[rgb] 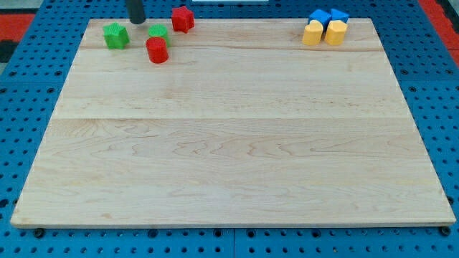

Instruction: Move your arm towards red star

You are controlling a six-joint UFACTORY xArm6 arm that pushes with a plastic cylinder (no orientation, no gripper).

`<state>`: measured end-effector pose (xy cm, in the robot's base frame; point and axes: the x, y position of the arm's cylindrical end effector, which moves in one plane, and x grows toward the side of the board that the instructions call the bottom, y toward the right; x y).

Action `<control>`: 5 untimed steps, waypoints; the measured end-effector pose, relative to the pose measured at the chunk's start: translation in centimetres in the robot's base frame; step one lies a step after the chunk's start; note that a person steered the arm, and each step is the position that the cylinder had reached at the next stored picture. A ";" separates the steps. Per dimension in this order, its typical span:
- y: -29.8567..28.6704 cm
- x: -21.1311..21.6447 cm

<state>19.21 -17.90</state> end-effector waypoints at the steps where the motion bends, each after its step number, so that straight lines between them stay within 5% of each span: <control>1: 0.3 0.0; 5: 2.5 0.0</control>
